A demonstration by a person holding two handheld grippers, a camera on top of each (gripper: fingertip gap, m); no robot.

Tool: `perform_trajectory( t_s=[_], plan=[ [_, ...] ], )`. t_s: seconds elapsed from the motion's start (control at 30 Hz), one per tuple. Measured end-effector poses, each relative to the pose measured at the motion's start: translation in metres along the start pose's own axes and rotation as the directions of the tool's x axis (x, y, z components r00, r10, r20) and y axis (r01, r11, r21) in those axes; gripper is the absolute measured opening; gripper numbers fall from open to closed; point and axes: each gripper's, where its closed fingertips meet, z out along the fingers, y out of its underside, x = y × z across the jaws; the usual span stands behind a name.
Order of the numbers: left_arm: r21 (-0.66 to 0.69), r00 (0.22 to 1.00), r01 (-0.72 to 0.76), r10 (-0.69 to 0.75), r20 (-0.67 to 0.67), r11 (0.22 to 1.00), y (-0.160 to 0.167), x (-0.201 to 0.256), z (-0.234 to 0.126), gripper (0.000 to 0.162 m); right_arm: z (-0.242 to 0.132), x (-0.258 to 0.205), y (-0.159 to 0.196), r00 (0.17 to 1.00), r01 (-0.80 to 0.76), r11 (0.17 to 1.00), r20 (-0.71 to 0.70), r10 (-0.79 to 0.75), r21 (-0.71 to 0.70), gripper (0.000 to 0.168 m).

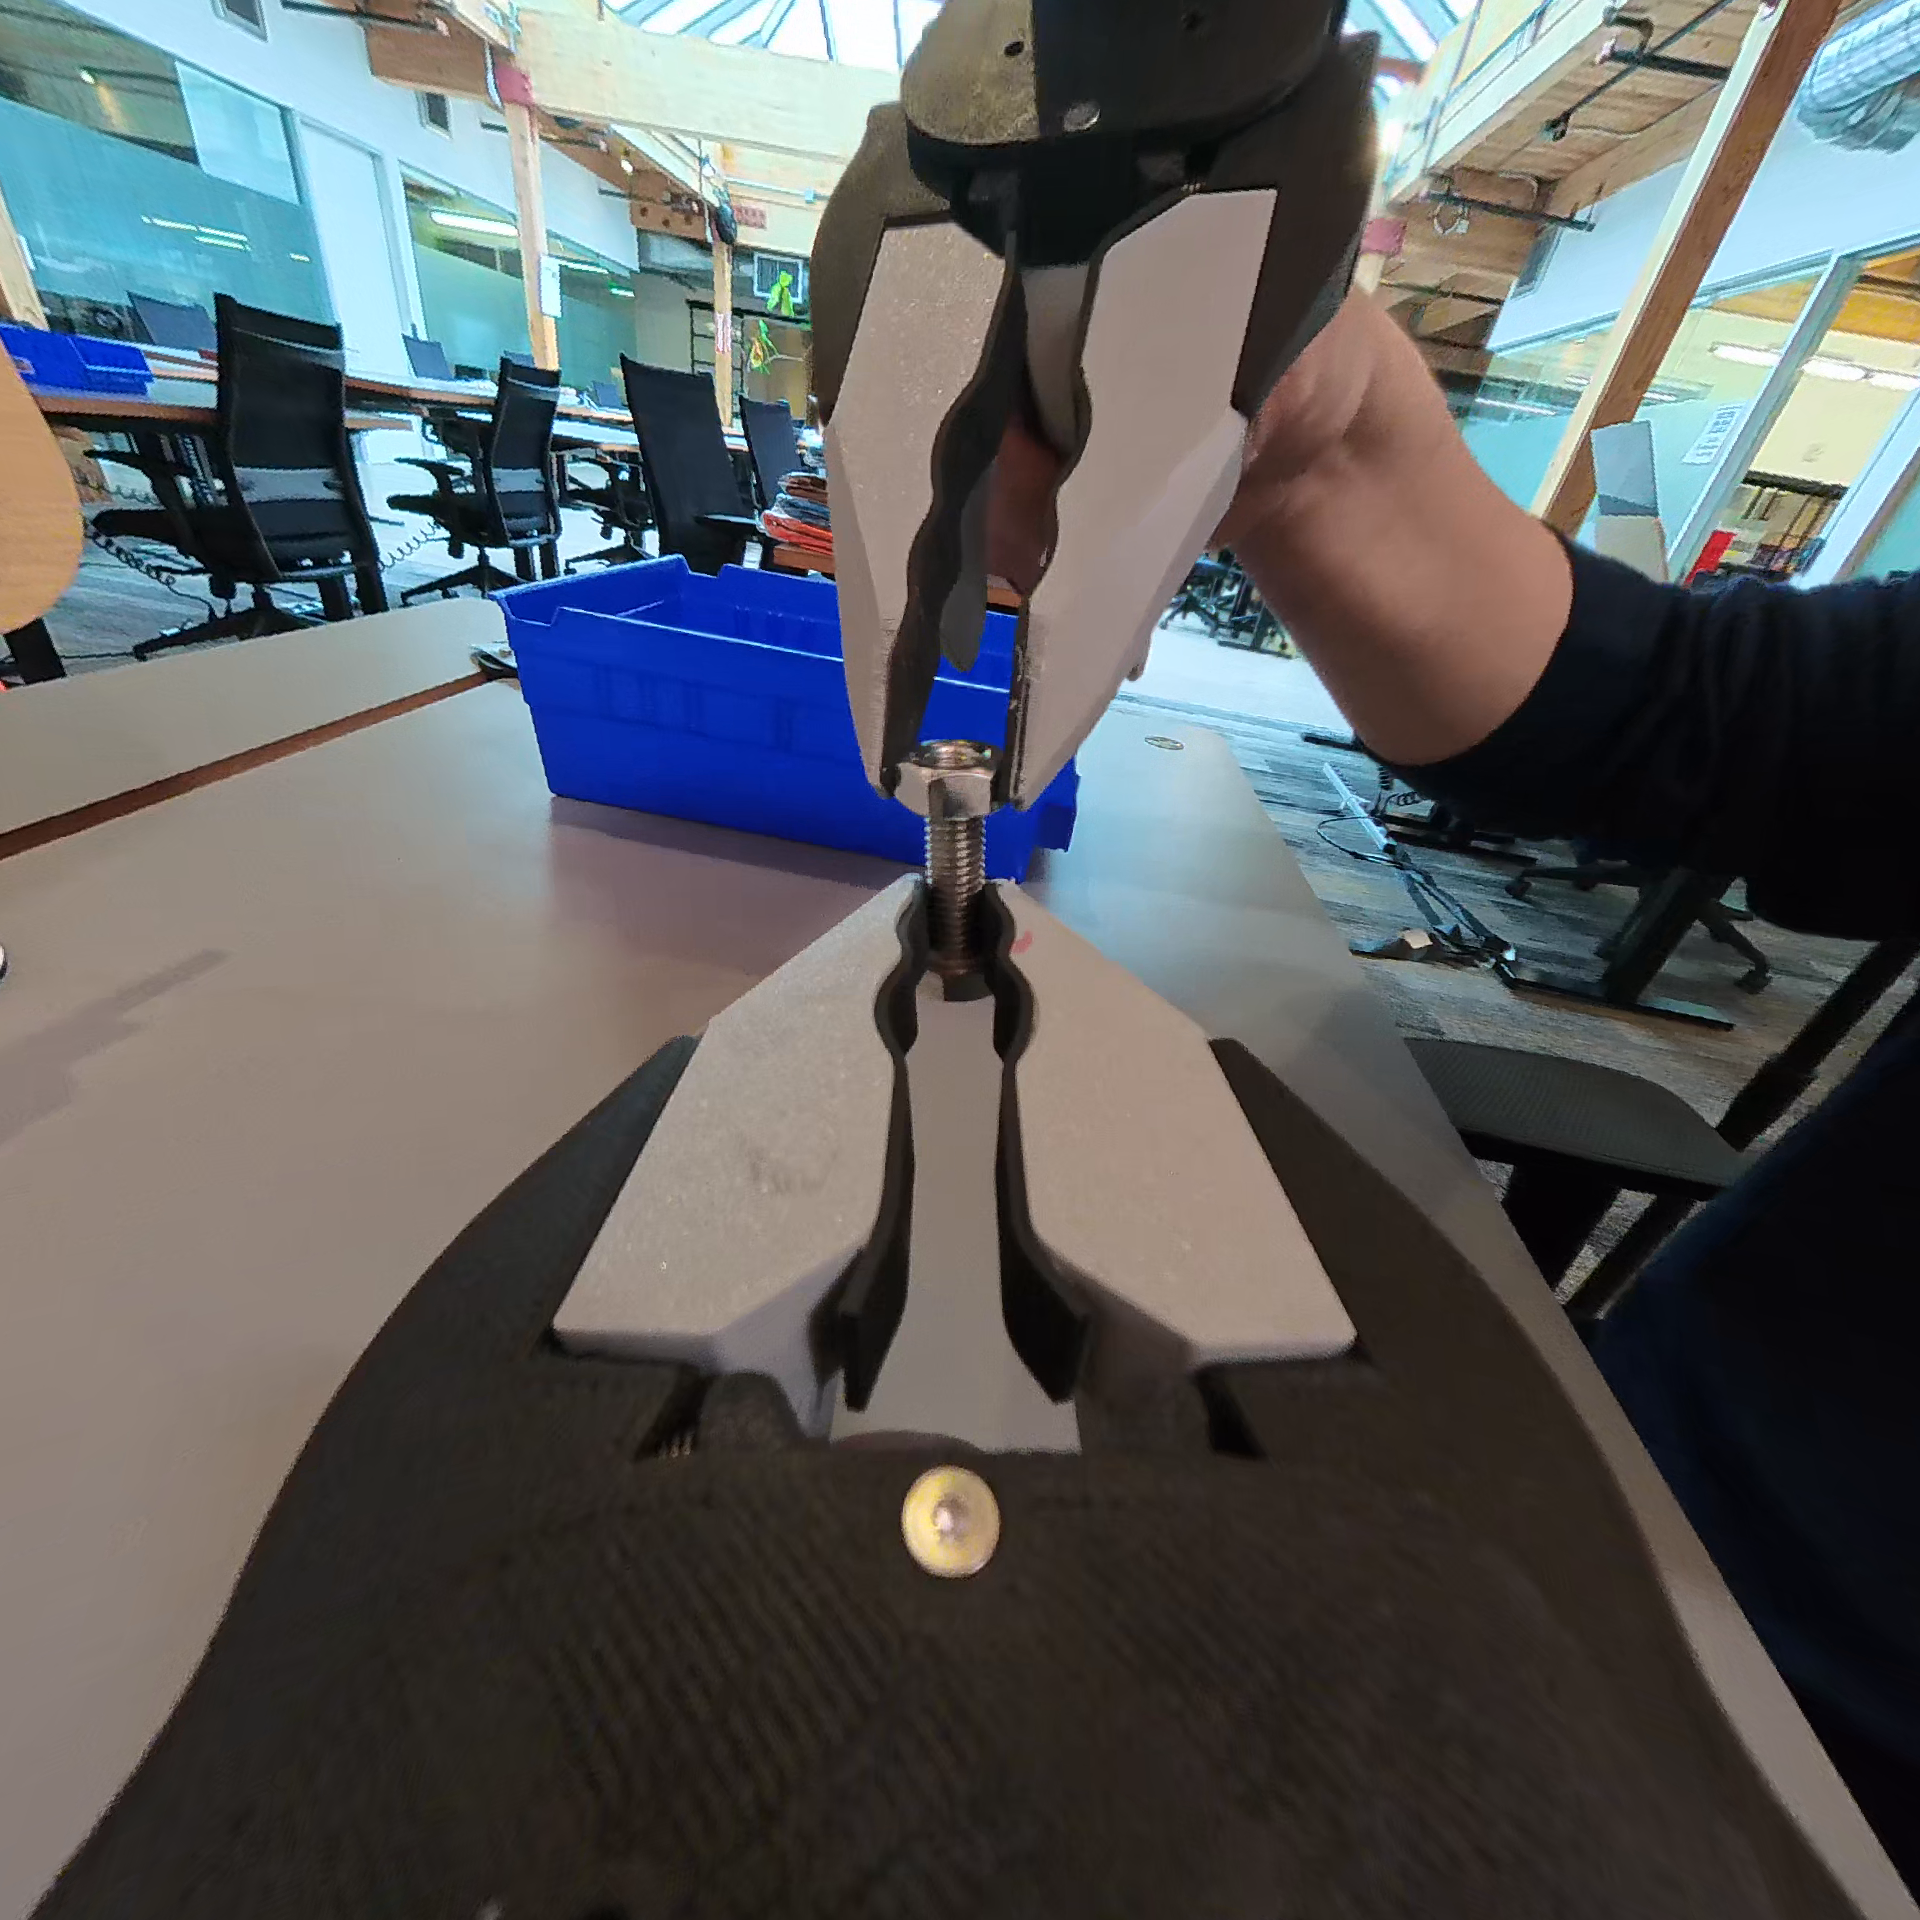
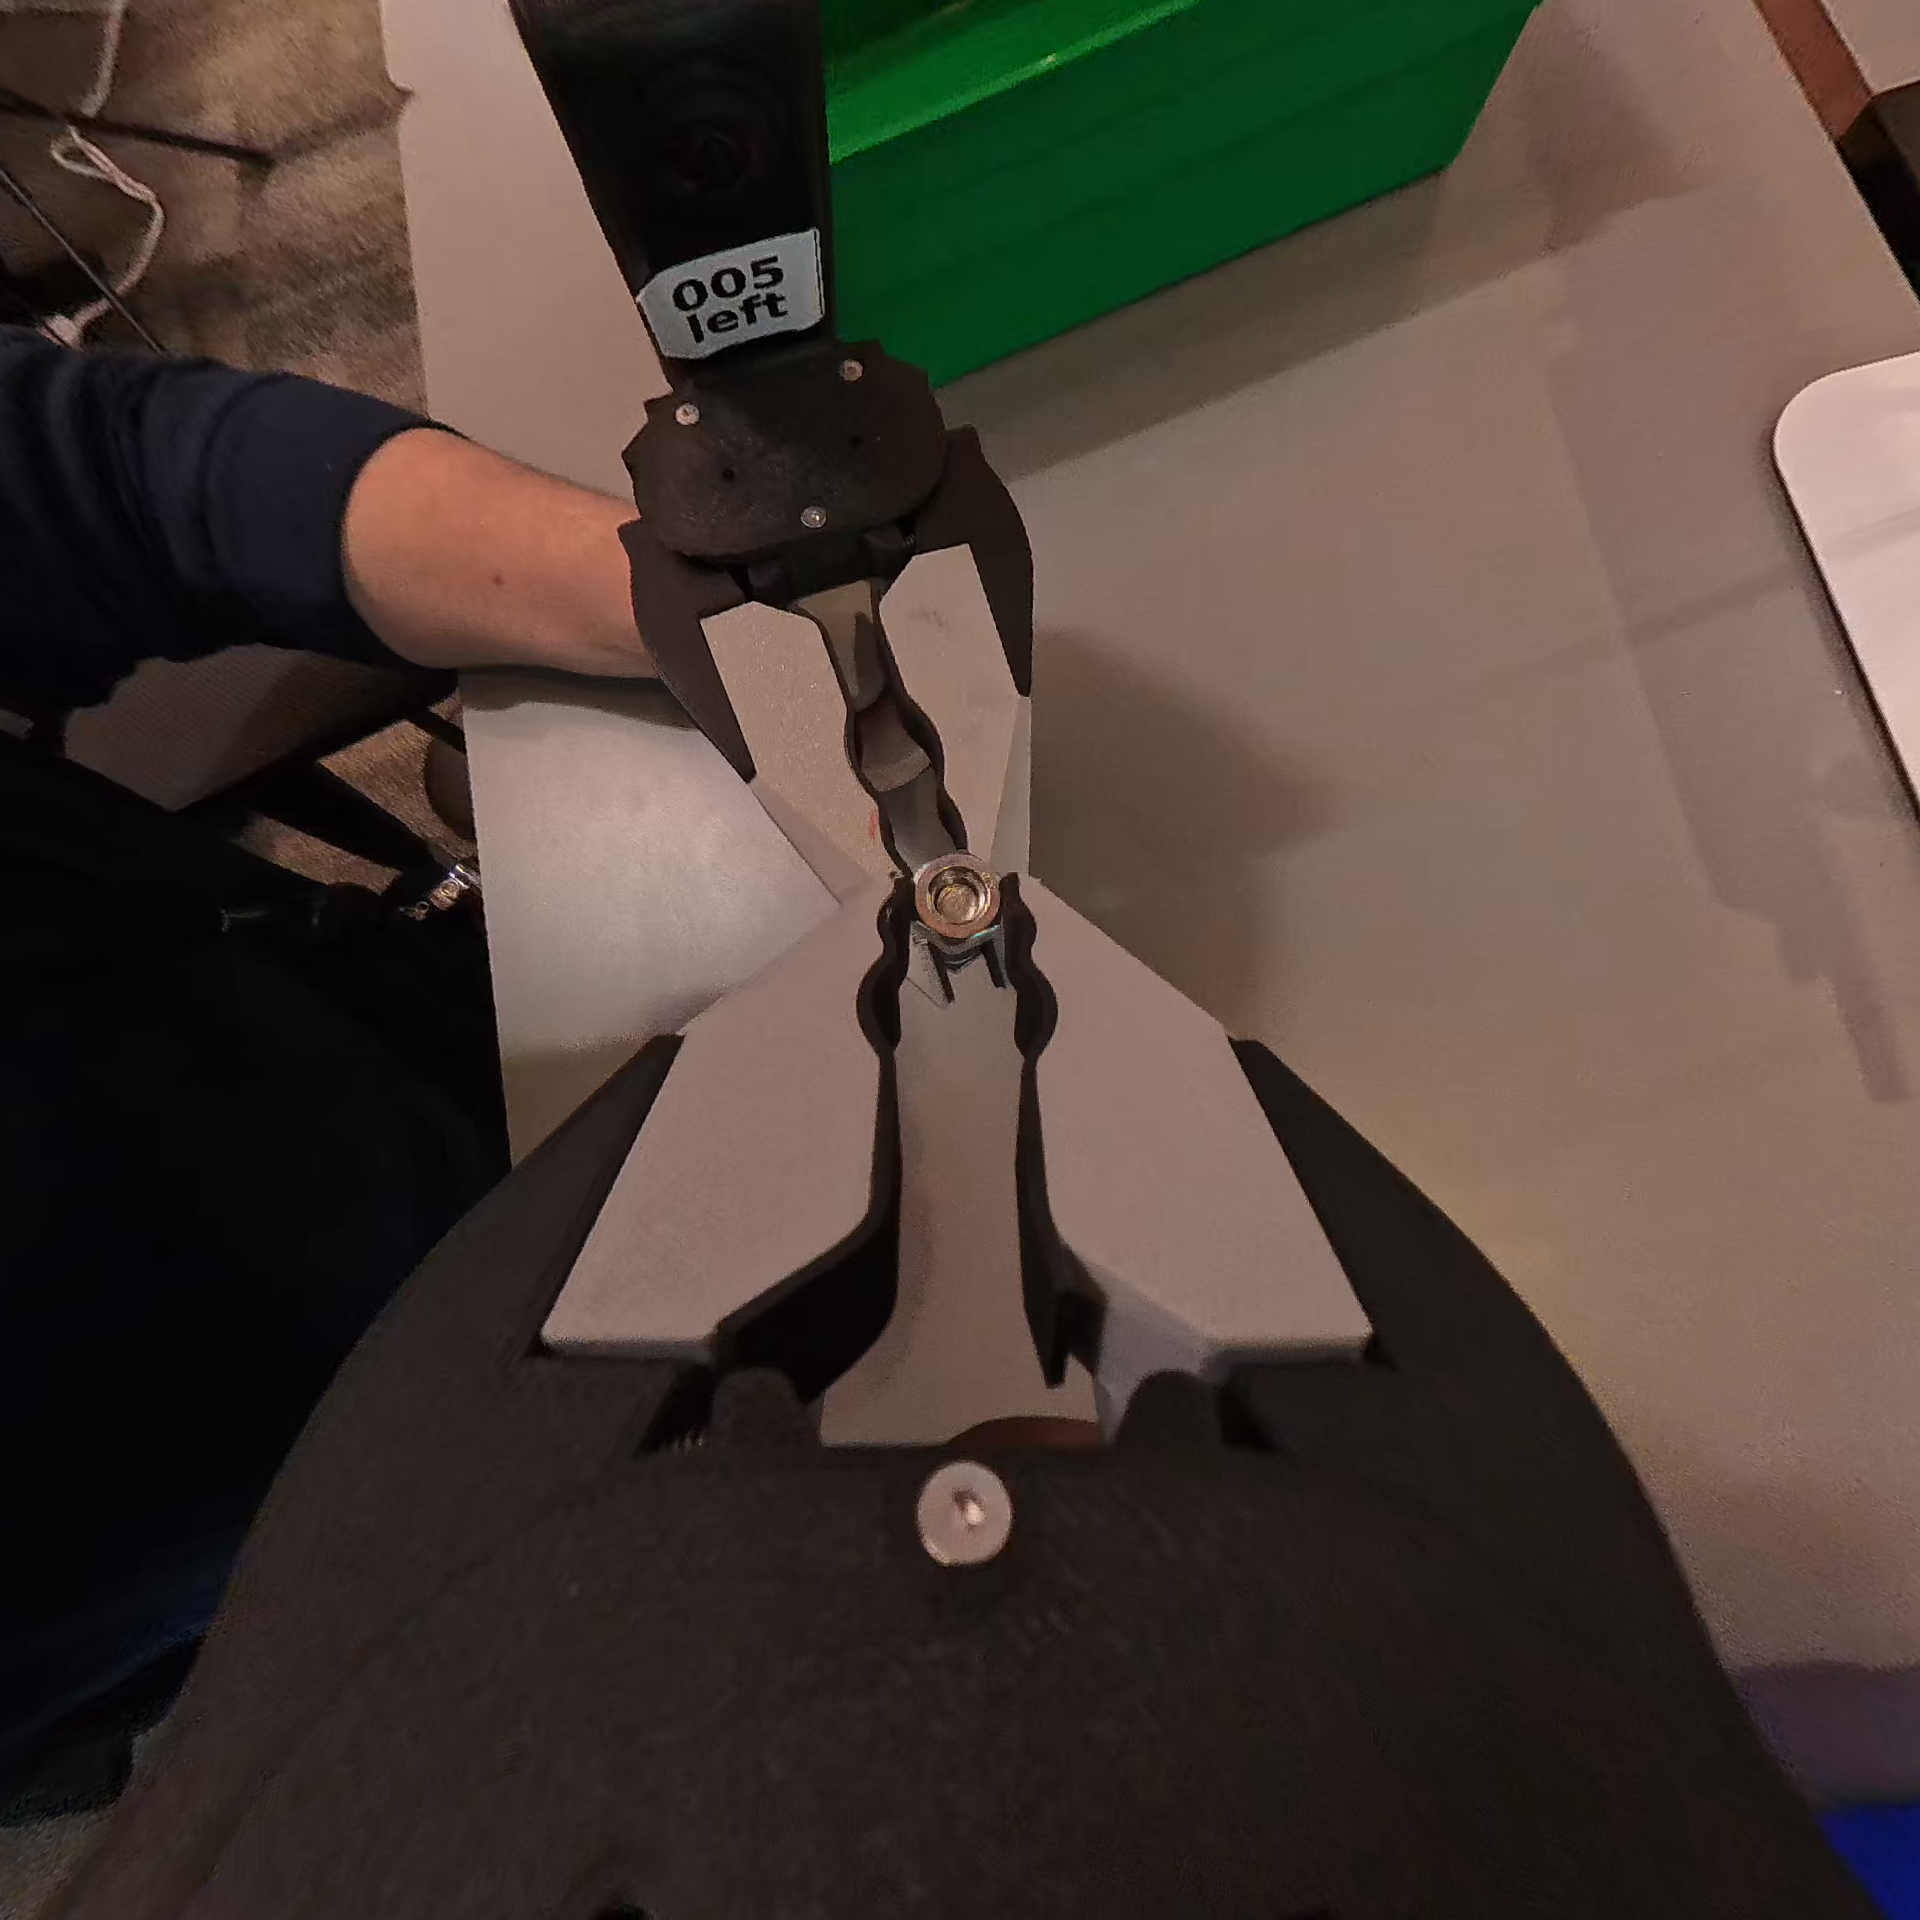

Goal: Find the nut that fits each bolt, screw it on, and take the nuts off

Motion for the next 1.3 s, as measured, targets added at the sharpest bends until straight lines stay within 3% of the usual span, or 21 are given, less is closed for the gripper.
perform_trajectory(
  t_s=[0.53,0.9,1.03,1.3],
  plan=[
    [0.060,1.000,0.017,-0.017,0.004,0.998,-0.009,0.001,-0.003,0.007,-0.005,-0.001,-0.010,1.000,-0.020,0.968,0.011,0.018,0.249,0.014],
    [0.032,0.999,0.004,-0.005,0.036,0.999,-0.004,-0.004,-0.001,0.007,-0.004,0.003,-0.007,0.999,-0.046,0.951,0.015,0.044,0.305,0.015],
    [0.028,0.999,0.005,-0.006,0.048,1.000,-0.003,-0.007,-0.002,0.007,-0.006,0.005,-0.006,0.999,-0.051,0.939,0.012,0.050,0.341,0.023],
    [0.017,0.998,-0.015,0.014,0.063,1.000,-0.001,-0.008,-0.001,0.007,-0.017,0.008,-0.004,0.996,0.015,0.891,-0.084,0.026,0.454,0.024]
  ],
)
